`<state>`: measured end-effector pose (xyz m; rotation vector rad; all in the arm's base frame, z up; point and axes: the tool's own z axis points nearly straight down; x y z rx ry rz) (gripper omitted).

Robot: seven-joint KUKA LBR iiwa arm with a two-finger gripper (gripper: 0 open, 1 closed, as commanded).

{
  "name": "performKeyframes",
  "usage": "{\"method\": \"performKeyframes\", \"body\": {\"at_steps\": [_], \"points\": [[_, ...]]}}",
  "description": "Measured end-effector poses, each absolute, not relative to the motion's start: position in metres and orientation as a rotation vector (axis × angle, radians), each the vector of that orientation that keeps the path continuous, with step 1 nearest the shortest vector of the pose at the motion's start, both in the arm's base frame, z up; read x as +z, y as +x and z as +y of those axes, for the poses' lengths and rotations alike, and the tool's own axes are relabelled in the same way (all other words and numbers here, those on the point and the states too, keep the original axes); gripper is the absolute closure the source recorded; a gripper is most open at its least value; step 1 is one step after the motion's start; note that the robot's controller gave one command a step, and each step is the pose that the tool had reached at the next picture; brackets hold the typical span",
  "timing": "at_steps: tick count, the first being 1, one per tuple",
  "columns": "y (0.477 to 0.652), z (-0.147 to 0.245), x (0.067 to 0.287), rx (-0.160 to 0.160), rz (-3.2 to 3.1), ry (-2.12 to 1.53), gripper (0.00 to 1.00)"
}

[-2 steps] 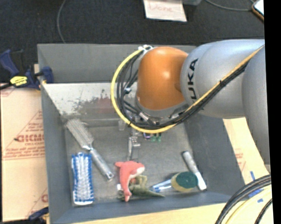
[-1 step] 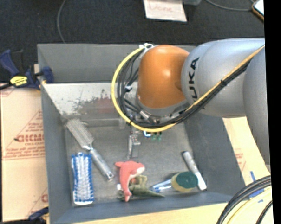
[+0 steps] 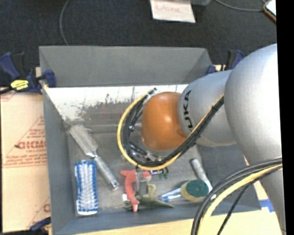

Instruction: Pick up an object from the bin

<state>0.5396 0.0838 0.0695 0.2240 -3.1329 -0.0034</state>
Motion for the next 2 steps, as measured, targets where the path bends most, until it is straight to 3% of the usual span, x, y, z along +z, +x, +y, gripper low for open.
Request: {"method": "performKeyframes", "body": {"at_steps": [1, 2], "points": [[0.534, 0.089, 0.119, -0.005, -3.156, 0.169, 0.0], [0.55, 0.094, 0.101, -0.005, -3.144, 0.249, 0.0]]}}
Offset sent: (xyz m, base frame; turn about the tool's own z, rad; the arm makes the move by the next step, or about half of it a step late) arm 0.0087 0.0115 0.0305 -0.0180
